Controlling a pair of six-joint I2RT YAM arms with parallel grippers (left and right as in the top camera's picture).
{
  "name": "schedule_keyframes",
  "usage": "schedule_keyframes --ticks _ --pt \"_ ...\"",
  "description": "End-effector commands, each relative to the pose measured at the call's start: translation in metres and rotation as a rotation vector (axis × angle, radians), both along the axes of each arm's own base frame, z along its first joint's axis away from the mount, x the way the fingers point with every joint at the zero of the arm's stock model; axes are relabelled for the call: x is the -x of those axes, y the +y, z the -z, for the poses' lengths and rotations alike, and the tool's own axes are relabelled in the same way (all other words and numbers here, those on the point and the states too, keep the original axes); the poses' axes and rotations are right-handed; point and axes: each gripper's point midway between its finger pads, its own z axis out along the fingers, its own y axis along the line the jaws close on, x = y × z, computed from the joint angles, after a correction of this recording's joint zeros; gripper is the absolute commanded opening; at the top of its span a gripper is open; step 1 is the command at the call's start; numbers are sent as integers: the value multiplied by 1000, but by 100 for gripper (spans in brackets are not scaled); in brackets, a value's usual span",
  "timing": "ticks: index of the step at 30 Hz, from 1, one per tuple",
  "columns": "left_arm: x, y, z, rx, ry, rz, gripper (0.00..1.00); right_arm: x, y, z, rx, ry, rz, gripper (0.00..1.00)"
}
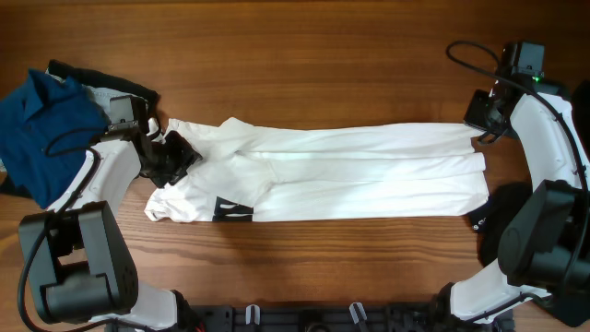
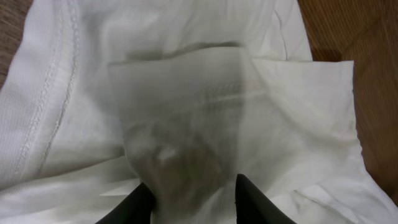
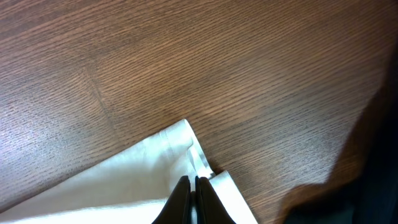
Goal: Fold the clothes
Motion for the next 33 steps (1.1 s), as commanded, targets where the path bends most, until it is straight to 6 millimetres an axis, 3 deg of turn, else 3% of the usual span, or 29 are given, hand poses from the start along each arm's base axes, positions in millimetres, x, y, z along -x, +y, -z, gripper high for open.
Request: schedule_keyframes --ticks 1,10,20,26,33 --pt "9 -8 4 38 42 4 38 2 -6 -7 27 -13 6 4" --pt "4 3 -20 16 -15 -15 38 1 -6 -7 27 -14 6 4" --pt "-2 3 -21 14 -40 -14 41 2 -6 -7 26 -14 6 4" --pt "-1 9 -7 -22 -4 -26 44 2 -6 -6 26 -11 6 4" --pt "-9 8 -5 -26 -32 -19 15 3 -5 -6 25 -6 6 4"
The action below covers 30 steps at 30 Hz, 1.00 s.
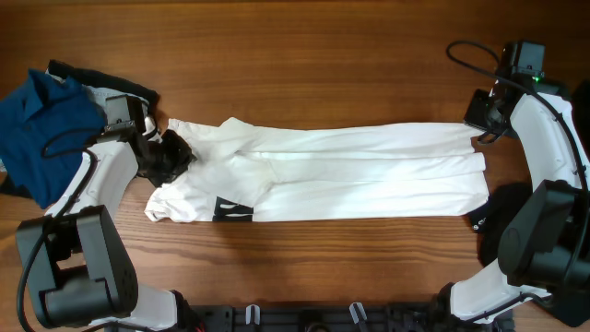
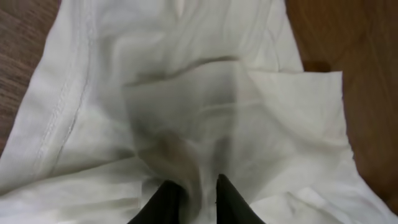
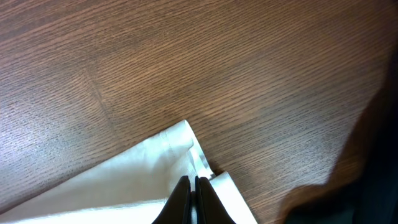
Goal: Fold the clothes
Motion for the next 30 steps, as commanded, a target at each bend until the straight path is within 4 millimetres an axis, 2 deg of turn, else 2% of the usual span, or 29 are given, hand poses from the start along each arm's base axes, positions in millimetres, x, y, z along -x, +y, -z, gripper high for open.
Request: schedule_keyframes --ticks 1,10,15,24,30 --pt "-5 1 0 -14 -9 2 12 4 -5 -6 24 -3 6 4" --pt "0 0 1 -9 14 3 18 4 -5 -6 24 -2 6 4" --pt "1 -13 -4 71 9 23 17 4 -5 -6 24 -4 6 4" --pt "1 -18 -7 109 2 27 18 4 -5 -6 25 -4 6 4" --pt "-1 -8 -12 143 -5 -9 19 4 -5 -6 24 -4 6 4"
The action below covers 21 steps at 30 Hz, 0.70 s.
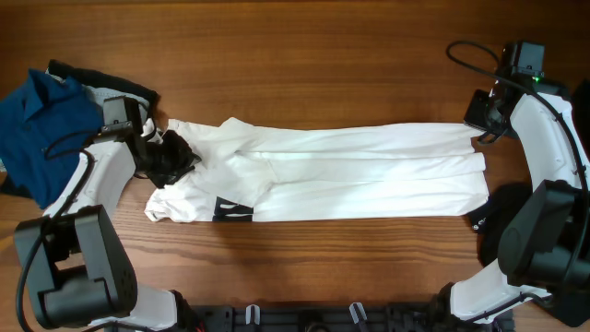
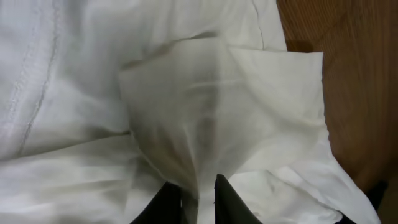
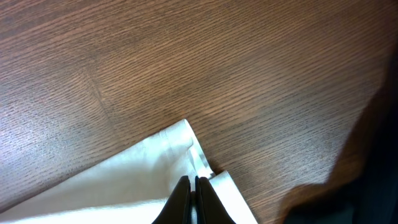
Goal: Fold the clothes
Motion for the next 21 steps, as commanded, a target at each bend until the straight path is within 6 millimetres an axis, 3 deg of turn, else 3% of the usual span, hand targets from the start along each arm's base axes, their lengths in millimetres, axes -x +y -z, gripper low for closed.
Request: schedule_keyframes --ticks 1,11,15,21 --pt "-5 3 -5 34 -12 -11 20 3 -5 -6 25 -6 6 4" --pt "-3 6 0 -28 5 -4 23 3 -5 -6 24 -6 6 4" --pt "-5 -7 1 -47 -5 40 22 4 -5 -6 23 -1 6 4" --pt "-7 -9 -4 15 -20 28 20 5 -5 -5 23 1 6 4"
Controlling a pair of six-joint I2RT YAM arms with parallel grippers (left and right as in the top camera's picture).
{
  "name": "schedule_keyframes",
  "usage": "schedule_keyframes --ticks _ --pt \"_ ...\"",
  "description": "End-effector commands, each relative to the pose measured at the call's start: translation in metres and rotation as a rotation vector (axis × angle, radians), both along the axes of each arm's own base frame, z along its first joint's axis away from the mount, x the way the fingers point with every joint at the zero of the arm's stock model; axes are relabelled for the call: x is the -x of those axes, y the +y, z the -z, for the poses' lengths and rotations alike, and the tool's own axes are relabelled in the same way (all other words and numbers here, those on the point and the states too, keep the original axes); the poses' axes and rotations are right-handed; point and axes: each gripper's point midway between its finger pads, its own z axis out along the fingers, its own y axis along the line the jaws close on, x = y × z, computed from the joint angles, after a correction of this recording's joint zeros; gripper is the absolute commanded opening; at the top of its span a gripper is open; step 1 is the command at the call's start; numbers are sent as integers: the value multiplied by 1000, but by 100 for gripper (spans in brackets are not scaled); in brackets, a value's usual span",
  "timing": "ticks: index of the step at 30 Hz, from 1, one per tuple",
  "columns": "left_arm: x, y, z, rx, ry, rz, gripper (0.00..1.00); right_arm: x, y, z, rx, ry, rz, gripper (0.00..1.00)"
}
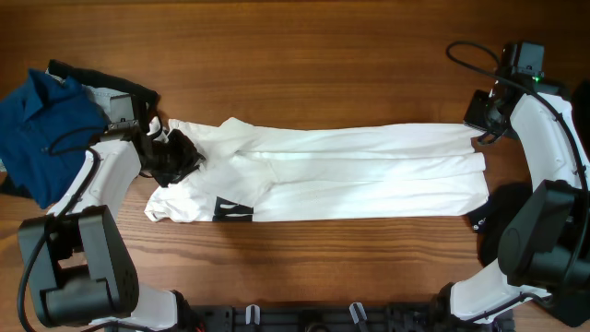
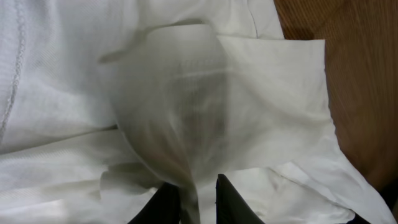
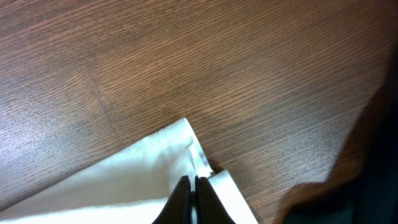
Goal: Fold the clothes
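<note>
A white T-shirt [image 1: 350, 175] lies folded into a long strip across the wooden table, with a black print [image 1: 232, 210] showing at its front left. My left gripper [image 1: 171, 157] is shut on a pinched-up fold of the shirt's left end [image 2: 186, 118], the cloth drawn between its black fingertips [image 2: 166, 202]. My right gripper [image 1: 479, 136] is shut on the shirt's far right corner [image 3: 186, 134], its fingers [image 3: 183, 193] pressed together over the hem.
A heap of blue and dark clothes [image 1: 46, 120] lies at the far left, just behind my left arm. A dark object [image 1: 484, 217] sits at the right table edge by the right arm's base. Bare wood [image 1: 295, 65] runs behind the shirt.
My left gripper has shifted a little to the right with the pinched fold; the cloth at the shirt's left end has bunched slightly differently. The right gripper has not moved.
My left gripper stood open astride a raised fold at the shirt's left end. Then it was shut on that fold and a bit further left. It has kept hold, moving slightly left and now right again. The right gripper has held the far right corner throughout.
</note>
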Motion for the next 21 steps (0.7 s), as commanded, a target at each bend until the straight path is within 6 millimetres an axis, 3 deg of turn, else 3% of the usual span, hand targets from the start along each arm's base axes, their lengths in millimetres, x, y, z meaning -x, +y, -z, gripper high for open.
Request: schedule_keyframes --ticks 1,7,9,11,15,17,21 --pt "-7 3 -5 38 -19 -12 20 4 -5 -6 24 -3 6 4" --pt "-4 21 4 -79 6 -34 24 4 -5 -6 24 -3 6 4" --pt "-3 18 5 -81 10 -25 23 4 -5 -6 24 -3 6 4" --pt "-2 14 7 -93 12 -6 6 4 -5 -6 24 -2 6 4" --pt "-10 9 3 -99 -32 31 4 4 -5 -6 24 -1 6 4" --pt "-17 11 -9 -118 -88 64 4 5 -5 -5 23 1 6 4" --pt "-28 14 -61 -158 -226 88 4 12 -3 -3 10 25 29 4"
